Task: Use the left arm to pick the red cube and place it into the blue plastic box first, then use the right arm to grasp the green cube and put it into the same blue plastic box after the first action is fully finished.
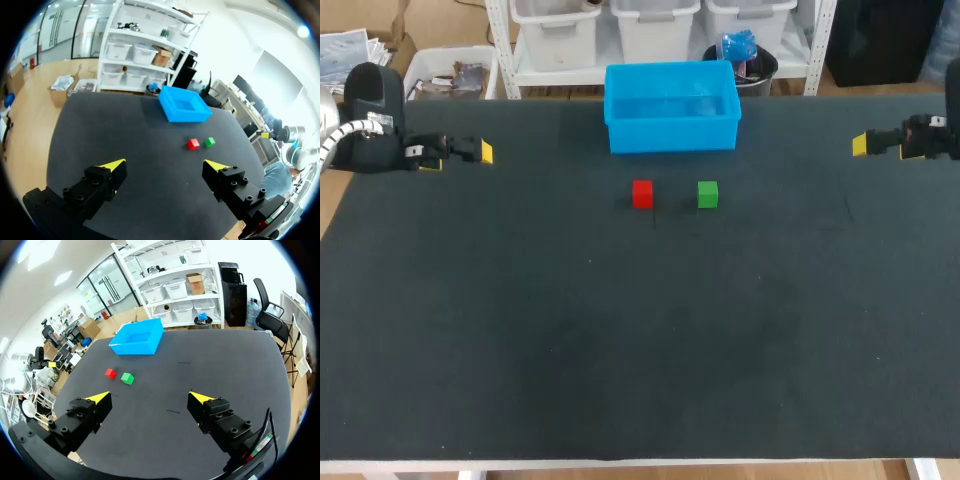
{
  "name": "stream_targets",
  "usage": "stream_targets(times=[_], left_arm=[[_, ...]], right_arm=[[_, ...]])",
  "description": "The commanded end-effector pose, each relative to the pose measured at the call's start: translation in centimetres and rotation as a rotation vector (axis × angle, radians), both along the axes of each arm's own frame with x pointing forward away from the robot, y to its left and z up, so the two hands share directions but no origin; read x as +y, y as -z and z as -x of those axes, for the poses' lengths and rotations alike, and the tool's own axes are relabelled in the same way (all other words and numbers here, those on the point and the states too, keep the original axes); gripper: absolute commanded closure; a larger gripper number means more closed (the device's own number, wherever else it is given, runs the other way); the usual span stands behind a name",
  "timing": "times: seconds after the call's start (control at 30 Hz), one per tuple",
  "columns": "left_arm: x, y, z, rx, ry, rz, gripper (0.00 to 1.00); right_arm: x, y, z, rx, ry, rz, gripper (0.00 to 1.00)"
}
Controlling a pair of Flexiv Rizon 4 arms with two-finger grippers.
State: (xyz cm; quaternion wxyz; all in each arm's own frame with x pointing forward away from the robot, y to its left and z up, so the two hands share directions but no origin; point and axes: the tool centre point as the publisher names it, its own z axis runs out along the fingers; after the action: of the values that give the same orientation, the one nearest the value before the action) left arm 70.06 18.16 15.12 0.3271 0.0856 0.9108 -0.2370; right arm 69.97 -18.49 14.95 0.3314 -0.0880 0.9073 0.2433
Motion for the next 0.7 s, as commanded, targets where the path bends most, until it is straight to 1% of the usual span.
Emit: stream_targets(times=[0.03, 0.57, 0.63, 0.67, 0.7], left_arm=[[0.1, 0.1, 0.0, -0.003, 0.004, 0.005, 0.00], [0.1, 0.1, 0.0, -0.003, 0.004, 0.005, 0.00], [-1.1, 0.2, -0.8, 0.037, 0.011, -0.099, 0.00], [-1.9, 0.0, -1.4, 0.040, 0.022, -0.177, 0.00], [-2.7, -0.2, -1.8, 0.055, 0.042, -0.210, 0.00]], right_arm=[[0.0, 0.0, 0.0, 0.000, -0.001, 0.000, 0.00], [0.0, 0.0, 0.0, 0.000, -0.001, 0.000, 0.00], [0.0, 0.0, 0.0, 0.000, -0.001, 0.000, 0.00], [0.0, 0.0, 0.0, 0.000, -0.001, 0.000, 0.00], [0.0, 0.0, 0.0, 0.000, -0.001, 0.000, 0.00]])
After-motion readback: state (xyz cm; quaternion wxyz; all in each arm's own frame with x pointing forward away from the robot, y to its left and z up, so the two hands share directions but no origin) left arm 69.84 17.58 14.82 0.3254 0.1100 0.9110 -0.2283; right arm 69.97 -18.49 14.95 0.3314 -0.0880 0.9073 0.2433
